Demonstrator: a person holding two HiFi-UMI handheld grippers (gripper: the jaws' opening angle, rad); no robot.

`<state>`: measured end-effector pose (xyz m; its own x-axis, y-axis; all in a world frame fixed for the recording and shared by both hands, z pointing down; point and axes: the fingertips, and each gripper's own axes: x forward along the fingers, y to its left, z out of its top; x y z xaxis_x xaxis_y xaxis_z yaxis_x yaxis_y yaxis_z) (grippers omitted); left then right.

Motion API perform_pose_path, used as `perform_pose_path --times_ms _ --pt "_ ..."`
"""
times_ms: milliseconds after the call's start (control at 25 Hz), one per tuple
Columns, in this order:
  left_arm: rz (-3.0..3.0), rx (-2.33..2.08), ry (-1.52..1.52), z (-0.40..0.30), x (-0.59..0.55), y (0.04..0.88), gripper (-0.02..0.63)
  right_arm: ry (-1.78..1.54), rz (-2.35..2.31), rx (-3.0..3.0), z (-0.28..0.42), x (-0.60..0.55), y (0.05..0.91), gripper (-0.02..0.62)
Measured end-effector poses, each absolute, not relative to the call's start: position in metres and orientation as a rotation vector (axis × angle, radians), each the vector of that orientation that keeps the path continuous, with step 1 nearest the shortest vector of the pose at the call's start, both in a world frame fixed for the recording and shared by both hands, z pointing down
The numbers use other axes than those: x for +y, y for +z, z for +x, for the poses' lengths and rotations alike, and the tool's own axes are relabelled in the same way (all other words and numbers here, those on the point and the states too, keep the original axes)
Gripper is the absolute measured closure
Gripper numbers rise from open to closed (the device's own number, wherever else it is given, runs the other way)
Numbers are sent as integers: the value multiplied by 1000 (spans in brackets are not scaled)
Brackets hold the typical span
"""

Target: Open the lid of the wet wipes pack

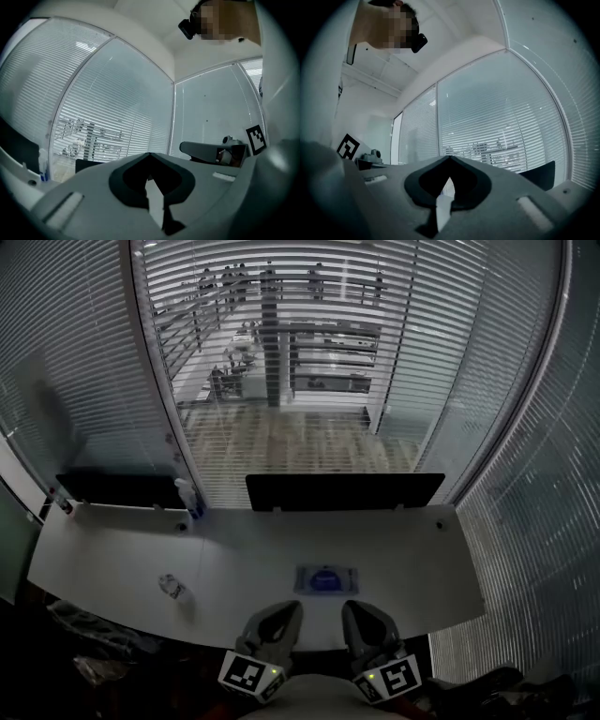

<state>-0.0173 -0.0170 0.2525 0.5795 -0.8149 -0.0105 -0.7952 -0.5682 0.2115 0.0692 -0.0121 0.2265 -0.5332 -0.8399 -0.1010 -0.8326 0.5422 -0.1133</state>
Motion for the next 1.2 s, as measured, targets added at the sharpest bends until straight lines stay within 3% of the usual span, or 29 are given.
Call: perform_pose_path --times_ms 520,1200 --pt "2646 -1334 -117 23 -42 257 603 -52 -1438 2658 105 -35 230 595" --pt "2581 -1362 95 15 -71 322 603 -74 -1442 2846 98 -65 284 595"
